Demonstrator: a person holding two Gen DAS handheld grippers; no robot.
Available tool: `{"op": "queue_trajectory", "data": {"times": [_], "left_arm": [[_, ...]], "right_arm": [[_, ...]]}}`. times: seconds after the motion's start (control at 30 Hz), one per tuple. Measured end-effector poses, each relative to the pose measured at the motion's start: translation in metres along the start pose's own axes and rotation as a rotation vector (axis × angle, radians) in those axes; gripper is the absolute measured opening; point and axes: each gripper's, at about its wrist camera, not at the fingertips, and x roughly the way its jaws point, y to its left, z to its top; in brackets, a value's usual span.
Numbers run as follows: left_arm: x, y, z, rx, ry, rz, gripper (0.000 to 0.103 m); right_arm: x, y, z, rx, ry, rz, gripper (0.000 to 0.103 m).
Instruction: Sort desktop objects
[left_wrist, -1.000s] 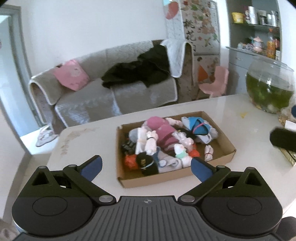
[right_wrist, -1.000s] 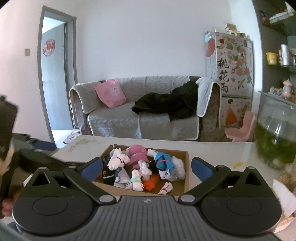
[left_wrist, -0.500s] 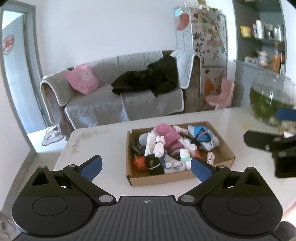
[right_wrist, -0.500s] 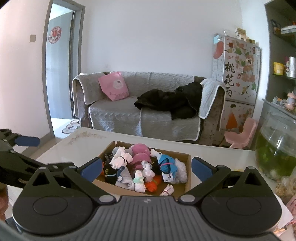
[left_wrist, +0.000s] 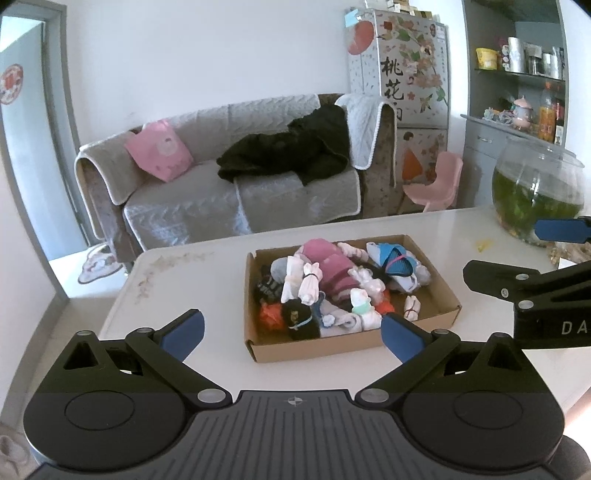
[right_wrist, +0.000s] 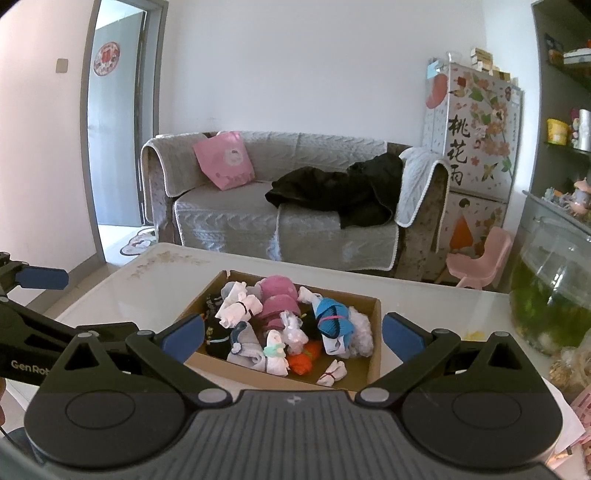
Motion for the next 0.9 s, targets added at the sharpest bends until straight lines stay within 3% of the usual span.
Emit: {"op": "queue_trajectory", "data": {"times": [0.5, 0.9], "left_arm": [[-0.005, 0.009, -0.001, -0.036, -0.003, -0.001, 0.103], [-0.01, 0.008, -0.005, -0.043, -0.012, -0.084, 0.103]], "right_arm": [[0.002, 0.001, 0.0, -0.015, 0.012, -0.01, 0.102], [0.003, 0.0, -0.003, -0.013, 0.022, -0.014, 0.102]]}}
